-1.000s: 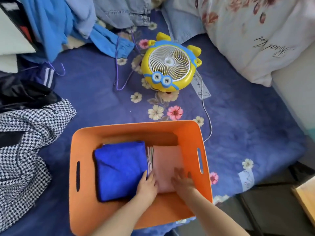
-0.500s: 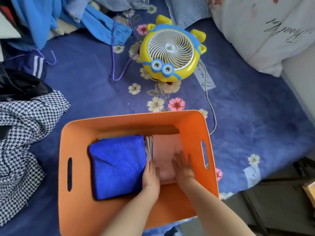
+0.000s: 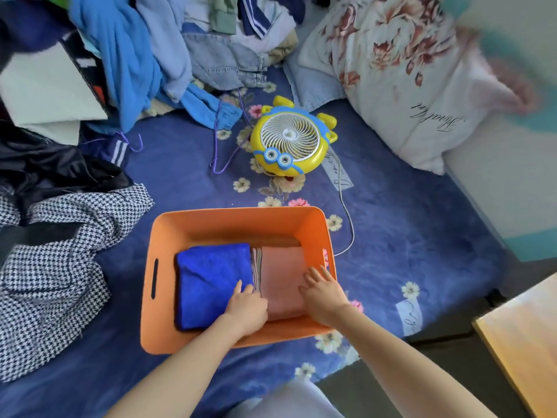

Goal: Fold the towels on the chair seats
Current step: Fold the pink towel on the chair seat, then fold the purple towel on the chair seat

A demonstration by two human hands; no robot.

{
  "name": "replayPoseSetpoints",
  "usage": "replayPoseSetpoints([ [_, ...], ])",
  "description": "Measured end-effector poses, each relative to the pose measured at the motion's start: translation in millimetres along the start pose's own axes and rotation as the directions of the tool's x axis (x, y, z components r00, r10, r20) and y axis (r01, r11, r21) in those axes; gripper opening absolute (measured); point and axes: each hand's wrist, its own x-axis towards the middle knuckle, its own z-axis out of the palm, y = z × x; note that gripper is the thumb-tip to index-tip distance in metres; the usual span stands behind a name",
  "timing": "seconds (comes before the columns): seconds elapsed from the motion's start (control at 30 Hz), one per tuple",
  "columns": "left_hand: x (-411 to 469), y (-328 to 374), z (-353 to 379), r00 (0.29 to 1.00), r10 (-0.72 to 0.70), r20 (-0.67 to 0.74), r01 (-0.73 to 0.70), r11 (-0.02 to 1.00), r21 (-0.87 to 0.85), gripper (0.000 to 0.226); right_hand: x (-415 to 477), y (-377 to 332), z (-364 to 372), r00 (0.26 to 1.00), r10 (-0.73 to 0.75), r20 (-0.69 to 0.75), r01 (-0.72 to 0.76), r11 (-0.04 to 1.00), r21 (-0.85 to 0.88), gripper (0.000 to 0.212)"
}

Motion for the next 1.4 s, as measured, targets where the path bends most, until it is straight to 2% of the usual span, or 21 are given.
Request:
replayPoseSetpoints([
  [0.03, -8.4, 0.2, -4.2, 0.999, -0.029, -0.032, 0.028, 0.999, -0.026, 0.036, -7.0, 4.4, -3.3, 0.999, 0.004, -0.048, -0.006, 0.999, -0.036, 0.017],
  [0.17, -43.9, 2.5, -17.2, 0.967, -0.185, -0.176, 0.153, 0.972, -0.180, 0.035, -28.0, 21.3, -7.5, 0.986, 0.004, -0.168, -0.020, 0.995, -0.094, 0.028],
  [0.27, -74.1, 7.6, -18.0, 0.904, -0.322, -0.280, 0.240, 0.926, -0.292, 0.036, -53.8, 22.7, -36.9, 0.991, -0.083, -0.101, 0.076, 0.995, -0.064, 0.034],
  [0.37, -105.3, 8.8, -16.1, 0.832, -0.445, -0.331, 0.320, 0.872, -0.370, 0.036, -64.0, 22.4, -50.5, 0.985, -0.139, -0.098, 0.130, 0.987, -0.091, 0.041],
  [0.43, -131.5, 18.0, -8.7, 0.761, -0.541, -0.359, 0.374, 0.817, -0.438, 0.033, -72.7, 15.5, -60.6, 0.965, -0.224, -0.139, 0.209, 0.971, -0.112, 0.043],
  [0.5, -161.6, 33.1, 1.0, 0.646, -0.638, -0.419, 0.409, 0.753, -0.515, 0.025, -78.6, 5.2, -70.3, 0.931, -0.317, -0.180, 0.297, 0.946, -0.131, 0.046],
  [0.53, -178.4, 41.4, 11.9, 0.557, -0.678, -0.480, 0.423, 0.729, -0.539, 0.019, -83.5, -4.2, -74.9, 0.903, -0.379, -0.204, 0.354, 0.923, -0.150, 0.046],
  [0.6, -211.5, 60.8, 38.2, 0.474, -0.728, -0.495, 0.482, 0.685, -0.546, 0.013, -92.9, -25.7, -77.9, 0.834, -0.489, -0.256, 0.449, 0.871, -0.201, 0.047],
  [0.67, -239.7, 76.6, 68.8, 0.474, -0.791, -0.387, 0.539, 0.608, -0.583, 0.014, -102.8, -50.5, -75.4, 0.779, -0.580, -0.237, 0.521, 0.810, -0.268, 0.046],
  [0.73, -278.4, 98.0, 103.7, 0.419, -0.848, -0.325, 0.600, 0.527, -0.602, 0.013, -116.3, -83.5, -70.5, 0.736, -0.652, -0.182, 0.586, 0.748, -0.311, 0.046],
  [0.83, -338.0, 120.1, 147.1, 0.254, -0.929, -0.269, 0.674, 0.369, -0.639, 0.024, -137.8, -135.8, -72.2, 0.655, -0.745, -0.127, 0.664, 0.648, -0.372, 0.050],
  [0.87, -359.6, 127.9, 156.0, 0.180, -0.955, -0.237, 0.695, 0.294, -0.656, 0.021, -147.7, -154.6, -74.0, 0.614, -0.783, -0.103, 0.698, 0.599, -0.392, 0.051],
  [0.93, -405.0, 151.8, 183.0, -0.001, -0.987, -0.162, 0.712, 0.113, -0.693, 0.012, -168.7, -199.1, -72.4, 0.487, -0.871, -0.070, 0.727, 0.448, -0.520, 0.053],
  [1.03, -457.9, 193.0, 223.9, -0.134, -0.990, -0.039, 0.710, -0.068, -0.700, 0.027, -203.1, -261.7, -56.7, 0.305, -0.946, -0.110, 0.750, 0.309, -0.585, 0.057],
  [1.1, -487.8, 225.0, 256.8, -0.214, -0.976, 0.040, 0.648, -0.173, -0.741, 0.030, -239.0, -302.3, -49.1, 0.265, -0.964, 0.019, 0.749, 0.194, -0.634, 0.054],
  [1.13, -505.3, 244.7, 280.9, -0.268, -0.958, 0.099, 0.611, -0.248, -0.751, 0.032, -259.5, -323.6, -41.5, 0.219, -0.973, 0.070, 0.728, 0.115, -0.676, 0.053],
  [1.17, -519.6, 261.3, 295.6, -0.293, -0.945, 0.145, 0.577, -0.295, -0.761, 0.037, -272.5, -340.8, -34.8, 0.167, -0.982, 0.085, 0.712, 0.060, -0.700, 0.055],
  [1.23, -551.9, 298.6, 320.2, -0.339, -0.913, 0.229, 0.503, -0.381, -0.775, 0.045, -304.5, -382.5, -15.9, 0.110, -0.990, 0.092, 0.754, 0.023, -0.657, 0.060],
  [1.27, -566.3, 315.2, 330.1, -0.372, -0.888, 0.272, 0.460, -0.431, -0.777, 0.042, -320.6, -401.8, -7.8, 0.068, -0.993, 0.096, 0.761, -0.011, -0.648, 0.060],
  [1.33, -598.5, 348.7, 352.0, -0.438, -0.829, 0.347, 0.384, -0.521, -0.762, 0.024, -359.7, -439.1, 7.8, 0.026, -0.980, 0.196, 0.729, -0.116, -0.674, 0.056],
  [1.4, -629.4, 390.1, 384.2, -0.490, -0.774, 0.402, 0.305, -0.584, -0.753, 0.011, -401.9, -472.4, 29.4, -0.067, -0.963, 0.261, 0.679, -0.236, -0.696, 0.053],
])
